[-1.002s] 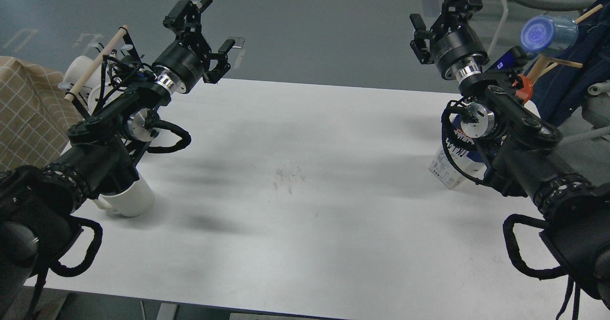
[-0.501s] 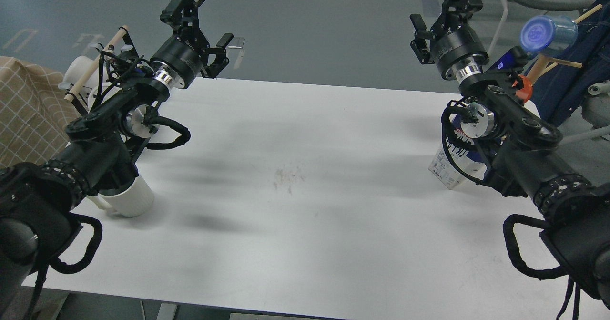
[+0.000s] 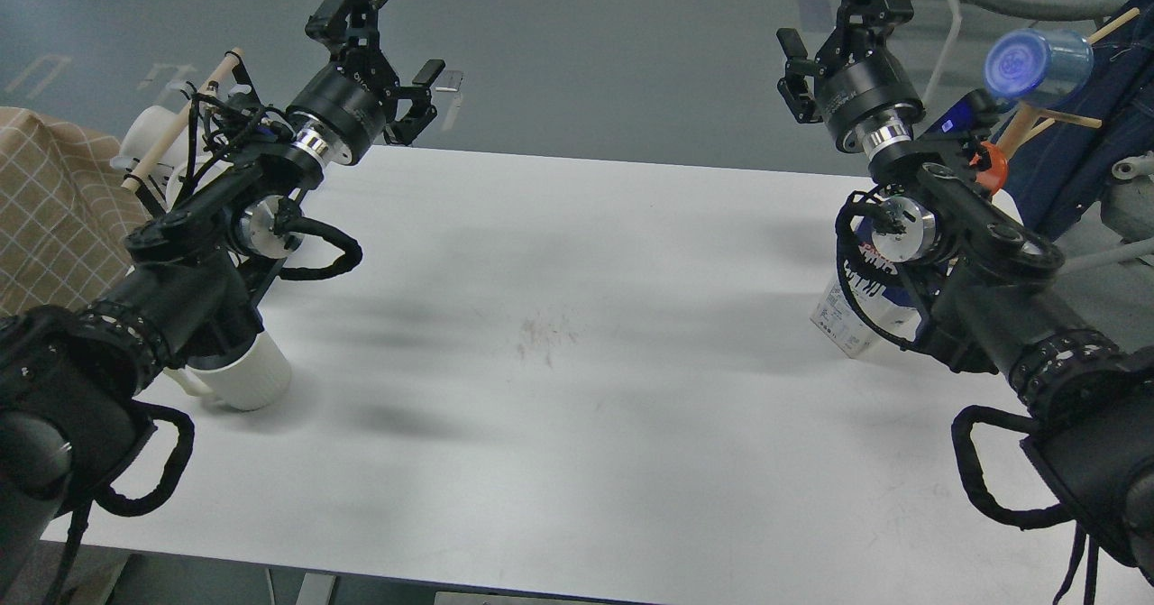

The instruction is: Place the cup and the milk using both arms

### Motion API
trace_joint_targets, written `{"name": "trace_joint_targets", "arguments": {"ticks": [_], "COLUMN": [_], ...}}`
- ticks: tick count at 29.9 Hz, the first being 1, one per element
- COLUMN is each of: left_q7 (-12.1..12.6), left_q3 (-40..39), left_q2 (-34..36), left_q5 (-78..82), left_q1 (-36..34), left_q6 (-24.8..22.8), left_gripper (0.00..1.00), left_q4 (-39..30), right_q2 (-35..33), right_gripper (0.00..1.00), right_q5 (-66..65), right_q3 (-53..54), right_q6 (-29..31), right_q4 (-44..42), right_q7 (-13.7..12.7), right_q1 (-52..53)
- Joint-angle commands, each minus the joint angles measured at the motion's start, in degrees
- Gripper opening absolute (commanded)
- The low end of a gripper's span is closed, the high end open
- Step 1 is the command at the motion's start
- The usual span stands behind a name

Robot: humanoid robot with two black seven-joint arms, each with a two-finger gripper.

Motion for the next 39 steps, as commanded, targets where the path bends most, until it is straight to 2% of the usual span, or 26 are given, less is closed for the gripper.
{"name": "trace_joint_targets", "arguments": {"ticks": [1, 30, 37, 39], "left_q7": [-0.01, 0.34, 0.34, 0.25], "left_q3": [0.08, 0.96, 2.54, 2.54], "left_q2": [0.02, 1.86, 11.16, 16.60], "left_q5": [-0.03, 3.74, 16.92, 23.14], "left_q1": [-0.09, -1.50, -2.47, -1.94], "left_q6": [0.00, 0.00, 0.00, 0.00], "left_gripper": [0.99, 0.99, 0.99, 0.99], "left_q4": [-0.01, -0.53, -11.42, -17.73], "right_q2": [0.00, 0.00, 0.00, 0.00], "right_gripper": [1.00, 1.00, 1.00, 1.00], "right_q5": [0.00, -0.09, -0.09, -0.09], "right_q3": [-0.04, -0.57, -0.57, -0.66], "right_q6": [0.26, 0.35, 0.35, 0.35], "right_q4": [0.00, 0.09, 0.35, 0.44], "right_q7": [0.00, 0.00, 0.00, 0.00], "right_q1": [0.09, 0.00, -0.09, -0.18]}}
